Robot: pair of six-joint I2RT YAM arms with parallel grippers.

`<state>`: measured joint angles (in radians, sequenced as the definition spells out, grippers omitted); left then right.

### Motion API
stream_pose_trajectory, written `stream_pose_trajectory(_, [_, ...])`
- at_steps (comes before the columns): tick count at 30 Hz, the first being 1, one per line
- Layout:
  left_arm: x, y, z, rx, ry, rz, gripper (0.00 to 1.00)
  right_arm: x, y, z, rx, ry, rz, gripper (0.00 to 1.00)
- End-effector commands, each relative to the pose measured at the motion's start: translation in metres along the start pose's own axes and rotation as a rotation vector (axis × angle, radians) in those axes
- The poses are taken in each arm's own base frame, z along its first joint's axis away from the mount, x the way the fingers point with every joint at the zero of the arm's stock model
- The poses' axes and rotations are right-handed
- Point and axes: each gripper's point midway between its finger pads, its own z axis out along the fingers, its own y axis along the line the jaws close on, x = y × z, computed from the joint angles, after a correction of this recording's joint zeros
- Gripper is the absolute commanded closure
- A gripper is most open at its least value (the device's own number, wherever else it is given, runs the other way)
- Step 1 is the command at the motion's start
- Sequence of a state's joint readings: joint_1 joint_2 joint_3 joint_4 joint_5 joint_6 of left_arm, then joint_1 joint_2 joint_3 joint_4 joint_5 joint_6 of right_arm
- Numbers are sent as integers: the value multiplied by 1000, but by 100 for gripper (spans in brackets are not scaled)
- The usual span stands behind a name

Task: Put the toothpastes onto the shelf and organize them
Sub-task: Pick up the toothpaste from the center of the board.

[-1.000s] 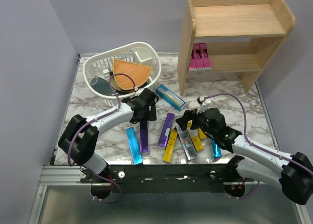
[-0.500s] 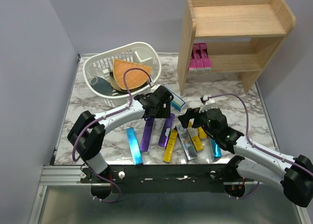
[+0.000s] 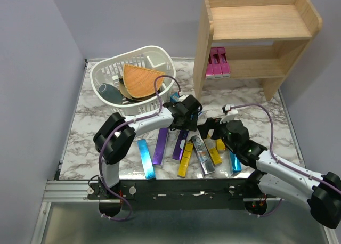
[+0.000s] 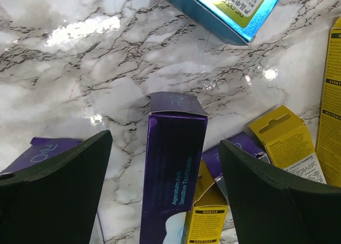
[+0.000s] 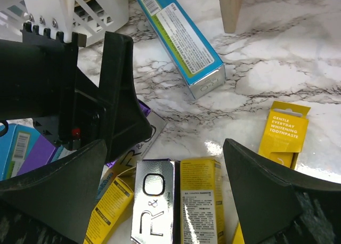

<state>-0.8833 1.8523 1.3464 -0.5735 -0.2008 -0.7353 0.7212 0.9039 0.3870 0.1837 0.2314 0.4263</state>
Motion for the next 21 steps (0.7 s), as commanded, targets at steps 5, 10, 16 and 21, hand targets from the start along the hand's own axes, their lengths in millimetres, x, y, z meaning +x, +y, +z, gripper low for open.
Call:
stream_pose_trajectory(5, [11,-12,19,22,55,24,23,3,-6,-1,32,-6,9,1])
stream_pose_trajectory(10, [25,-4,26,3,87,16,39,3,-4,-1,24,-6,11,1])
stream_pose_trajectory(16, [10,8,6,-16,13,-6,57,1,1,-2,-10,-18,11,1])
stream_pose_trajectory(21, [-23,22,-36,18,-131,-94,60,0,15,-6,-97,-31,10,1])
